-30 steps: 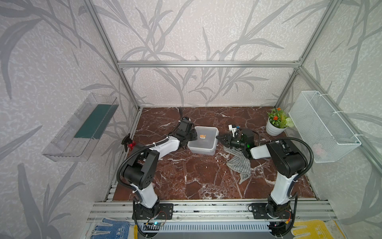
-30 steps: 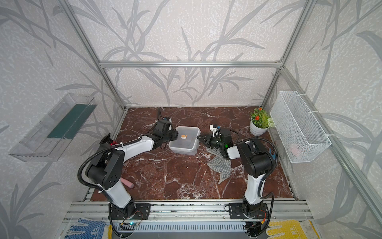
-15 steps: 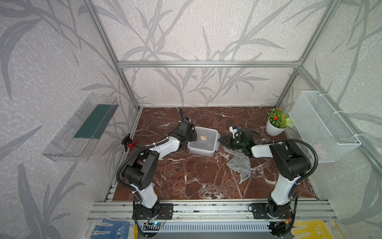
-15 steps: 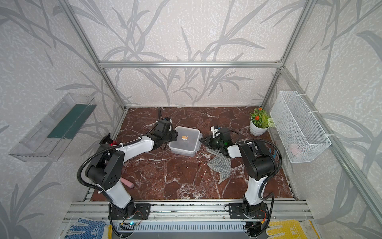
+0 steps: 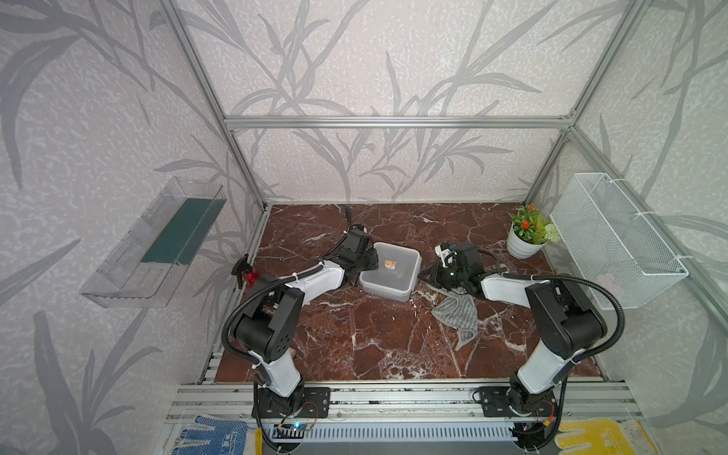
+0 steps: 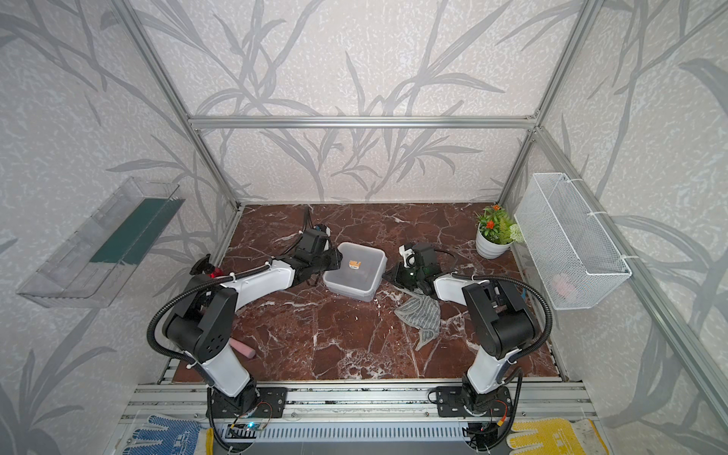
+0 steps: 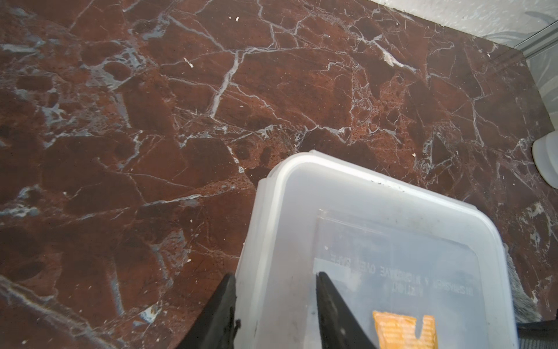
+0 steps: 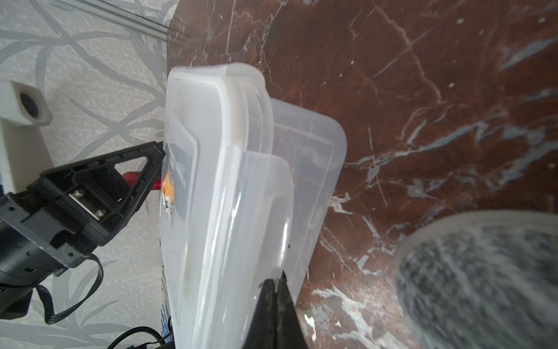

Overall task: Wipe the insides of the lunch boxes
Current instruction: Open the fastener of the lunch box.

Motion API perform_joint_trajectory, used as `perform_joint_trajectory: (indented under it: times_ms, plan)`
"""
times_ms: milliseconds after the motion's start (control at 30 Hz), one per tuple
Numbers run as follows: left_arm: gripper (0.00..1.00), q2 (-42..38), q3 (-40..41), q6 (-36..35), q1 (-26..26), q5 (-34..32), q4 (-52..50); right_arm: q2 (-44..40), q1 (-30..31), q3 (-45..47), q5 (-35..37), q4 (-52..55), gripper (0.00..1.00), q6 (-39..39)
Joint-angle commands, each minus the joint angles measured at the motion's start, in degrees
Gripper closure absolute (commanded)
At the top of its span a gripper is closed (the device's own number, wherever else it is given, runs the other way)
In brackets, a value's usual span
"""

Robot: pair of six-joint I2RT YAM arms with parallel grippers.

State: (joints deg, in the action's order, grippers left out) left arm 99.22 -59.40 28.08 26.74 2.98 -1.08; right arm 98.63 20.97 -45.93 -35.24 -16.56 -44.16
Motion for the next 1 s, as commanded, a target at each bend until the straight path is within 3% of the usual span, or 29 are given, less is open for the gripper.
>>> perform_joint_trajectory:
  times_ms: [0,700,800,900,967]
  plan:
    - [0.59,3.8,4.8,0.0,2.8,7.0,-15.9,-2.6,1.2,-2.7,-3.3,-3.2,1.00,1.1]
    - [0.59,3.1,4.6,0.2,2.9,5.8,-16.7,-9.6,-0.1,-1.8,0.7,6.9,1.00,4.9]
    - [0.59,3.0,4.6,0.2,2.9,5.7,-16.8,-10.1,-0.4,-1.6,0.9,7.7,0.87,5.0]
    - [0.59,2.8,4.6,0.2,2.9,5.5,-16.9,-10.8,-0.6,-1.6,1.1,8.9,0.86,5.3]
    - [0.59,2.8,4.4,0.3,2.9,5.5,-16.9,-11.3,-0.8,-1.6,1.2,10.0,0.78,5.8]
